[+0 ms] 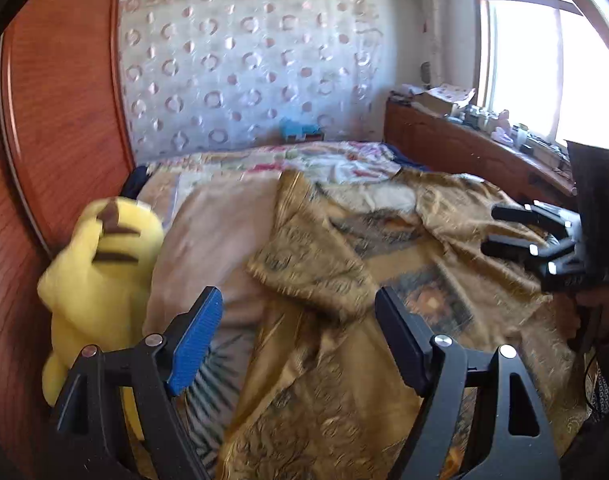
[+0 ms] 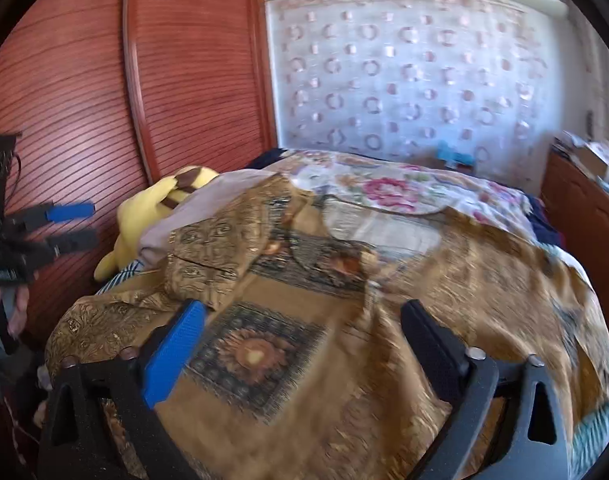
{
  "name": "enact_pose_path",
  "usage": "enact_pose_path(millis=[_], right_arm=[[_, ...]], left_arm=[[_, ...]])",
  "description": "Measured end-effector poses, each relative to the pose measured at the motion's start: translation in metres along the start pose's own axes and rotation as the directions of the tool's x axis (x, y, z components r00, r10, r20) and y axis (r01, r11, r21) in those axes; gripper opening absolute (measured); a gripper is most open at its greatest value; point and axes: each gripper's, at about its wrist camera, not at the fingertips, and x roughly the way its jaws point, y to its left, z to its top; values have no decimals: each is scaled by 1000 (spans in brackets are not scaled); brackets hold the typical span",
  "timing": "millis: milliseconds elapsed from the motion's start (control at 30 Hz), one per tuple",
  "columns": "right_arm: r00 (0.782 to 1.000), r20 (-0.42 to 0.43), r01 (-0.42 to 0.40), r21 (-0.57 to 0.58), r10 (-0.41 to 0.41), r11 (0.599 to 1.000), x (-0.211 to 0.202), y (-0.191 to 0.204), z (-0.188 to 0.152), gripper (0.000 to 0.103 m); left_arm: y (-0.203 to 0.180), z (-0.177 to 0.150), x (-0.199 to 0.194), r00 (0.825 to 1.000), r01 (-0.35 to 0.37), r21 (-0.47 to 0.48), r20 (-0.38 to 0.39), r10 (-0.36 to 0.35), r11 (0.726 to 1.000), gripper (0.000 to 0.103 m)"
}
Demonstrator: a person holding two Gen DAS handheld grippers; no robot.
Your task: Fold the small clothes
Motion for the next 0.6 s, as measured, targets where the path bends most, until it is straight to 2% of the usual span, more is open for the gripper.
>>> enact_pose_path(millis=[133,267,367,467,600], right_arm=[[996,-29,-86,-15,86,996,33,13,20,78],[983,-70,-173,-38,170,984,75,37,41,78],[976,-122,-192,-82,181,978,110,57,48,75],[965,-193,-201,-105,178,974,146,74,51,66],[954,-244,-206,-122,172,971,170,85,55,62]], left_arm=[[17,-26,9,998,-43,-45,-44,41,998,79],[28,-42,5,998,-46,-88,-51,42,995,79],[33,-49,1,998,-52,-106,-50,47,993,79],[37,-56,-3,997,-53,-123,-53,47,991,79],[43,-61,-3,997,-52,-129,-61,45,990,79]])
